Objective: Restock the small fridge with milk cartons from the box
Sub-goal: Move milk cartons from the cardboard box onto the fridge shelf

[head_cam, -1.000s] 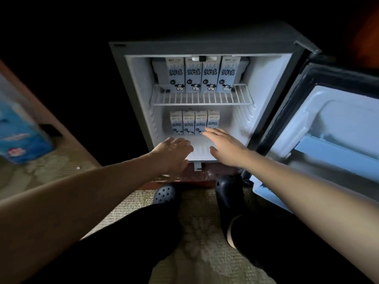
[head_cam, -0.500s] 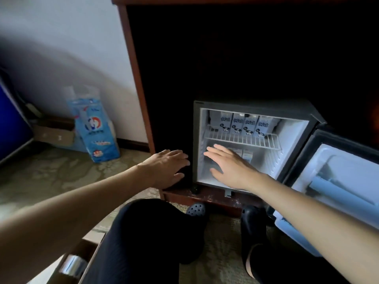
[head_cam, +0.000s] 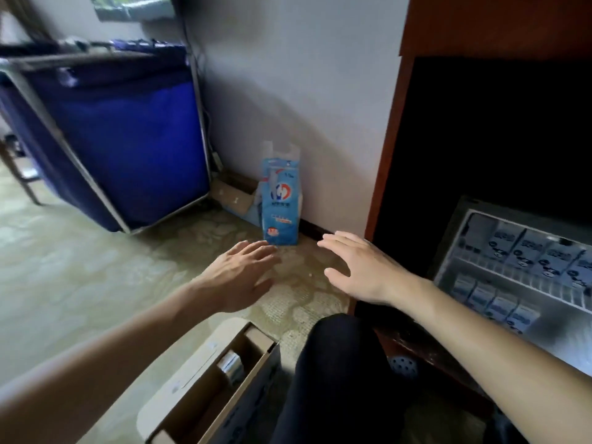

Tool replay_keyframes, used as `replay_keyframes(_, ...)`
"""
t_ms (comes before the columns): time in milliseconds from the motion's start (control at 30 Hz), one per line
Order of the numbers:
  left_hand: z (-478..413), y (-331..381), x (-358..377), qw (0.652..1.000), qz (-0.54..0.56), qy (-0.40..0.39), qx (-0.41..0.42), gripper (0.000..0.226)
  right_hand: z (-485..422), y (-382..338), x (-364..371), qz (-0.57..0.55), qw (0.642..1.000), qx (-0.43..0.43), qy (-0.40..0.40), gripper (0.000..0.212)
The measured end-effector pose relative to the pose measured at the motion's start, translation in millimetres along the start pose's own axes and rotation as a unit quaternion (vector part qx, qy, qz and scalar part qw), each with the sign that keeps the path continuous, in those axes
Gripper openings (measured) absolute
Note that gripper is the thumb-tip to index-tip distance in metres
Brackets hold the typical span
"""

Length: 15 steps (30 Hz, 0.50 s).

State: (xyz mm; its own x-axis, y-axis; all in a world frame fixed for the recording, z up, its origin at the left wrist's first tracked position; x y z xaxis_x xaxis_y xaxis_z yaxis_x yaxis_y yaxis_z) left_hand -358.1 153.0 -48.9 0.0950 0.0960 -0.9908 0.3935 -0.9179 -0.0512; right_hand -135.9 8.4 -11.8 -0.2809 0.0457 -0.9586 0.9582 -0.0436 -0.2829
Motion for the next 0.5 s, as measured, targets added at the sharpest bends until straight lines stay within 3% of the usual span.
replay_keyframes(233,76.6,-39.7,42.0,0.994,0.029,-0.024,-0.104,0.050,-61.5,-80.5,54.8,0.000,0.995,-0.061,-0.085,0.061)
replay_keyframes(500,135.1,-38.5,114.0,0.972,0.091,-0.066,-0.208,0.046,-96.1,-129.6,144.3,0.002,0.984,-0.074,-0.162,0.062)
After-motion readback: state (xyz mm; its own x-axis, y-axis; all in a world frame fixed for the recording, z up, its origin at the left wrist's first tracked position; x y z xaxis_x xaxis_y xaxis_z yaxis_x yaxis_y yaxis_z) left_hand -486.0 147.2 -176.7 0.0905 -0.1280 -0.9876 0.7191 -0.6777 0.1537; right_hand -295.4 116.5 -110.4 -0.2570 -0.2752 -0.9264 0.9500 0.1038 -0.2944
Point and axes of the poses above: each hand's wrist, its own z-axis away from the middle knuckle, its own x-axis out of the palm, y = z × x, the point moved 1 cm from there along -z, towards the middle knuckle, and after that the axes turned 2 degrees about -y, right-handed, at the moved point
